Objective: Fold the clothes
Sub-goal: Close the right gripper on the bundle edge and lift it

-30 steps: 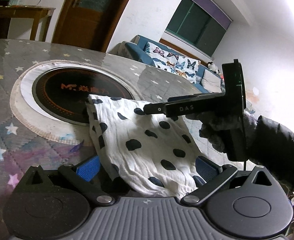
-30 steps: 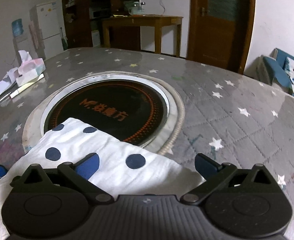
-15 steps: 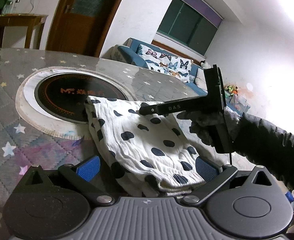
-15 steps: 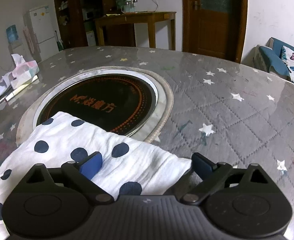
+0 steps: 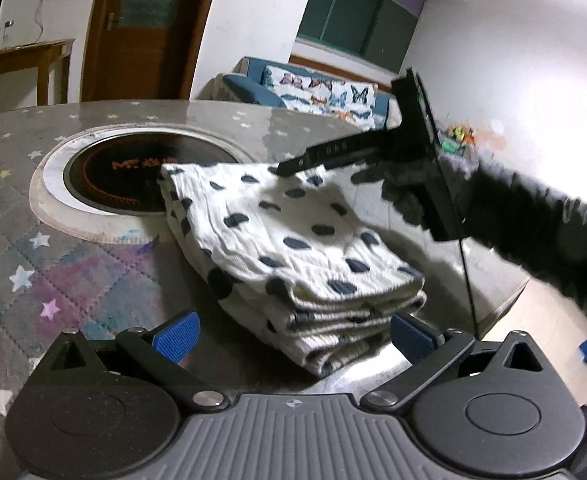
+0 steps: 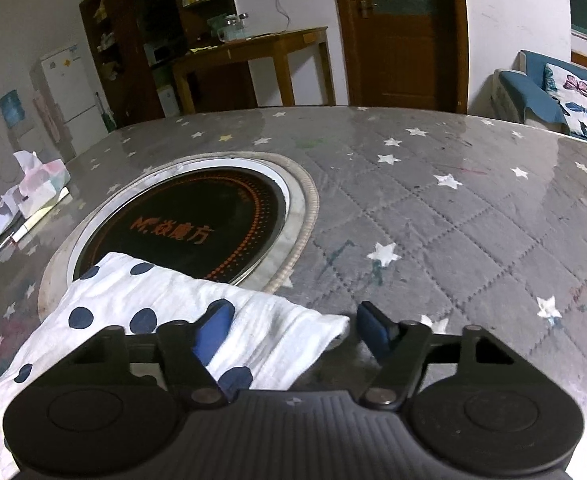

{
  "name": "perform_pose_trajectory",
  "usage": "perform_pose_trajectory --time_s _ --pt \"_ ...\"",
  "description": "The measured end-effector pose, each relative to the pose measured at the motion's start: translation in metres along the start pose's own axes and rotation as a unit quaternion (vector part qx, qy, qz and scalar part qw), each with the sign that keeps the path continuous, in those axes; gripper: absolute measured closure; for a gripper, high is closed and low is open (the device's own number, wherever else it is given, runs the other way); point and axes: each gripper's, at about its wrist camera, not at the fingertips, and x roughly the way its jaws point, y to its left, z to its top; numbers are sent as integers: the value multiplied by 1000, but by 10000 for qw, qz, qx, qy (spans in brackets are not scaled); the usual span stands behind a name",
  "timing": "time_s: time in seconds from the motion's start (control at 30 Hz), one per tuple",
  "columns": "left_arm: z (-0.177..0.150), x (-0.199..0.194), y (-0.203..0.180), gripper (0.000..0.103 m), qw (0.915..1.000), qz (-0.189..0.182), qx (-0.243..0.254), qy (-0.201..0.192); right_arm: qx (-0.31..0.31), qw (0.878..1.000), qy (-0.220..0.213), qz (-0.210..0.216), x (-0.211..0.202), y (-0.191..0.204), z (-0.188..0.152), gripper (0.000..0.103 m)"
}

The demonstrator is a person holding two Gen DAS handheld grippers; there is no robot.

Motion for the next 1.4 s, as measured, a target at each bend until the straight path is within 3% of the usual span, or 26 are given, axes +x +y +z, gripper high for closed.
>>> perform_pose_trajectory --time_s 0.3,0.5,1.07,1.4 --pt "-7 14 -11 0 9975 559 405 174 152 9999 -54 -44 -12 -4 -10 73" --pt "-11 22 -4 1 9945 866 530 256 206 9992 -186 -285 -27 -5 -21 82" --pt "42 94 14 2 9883 1131 1015 158 742 9797 -446 -1809 -89 -44 -75 84" --pt "68 127 23 3 9875 1111 1107 176 735 9665 -414 -2425 -114 -36 -102 84"
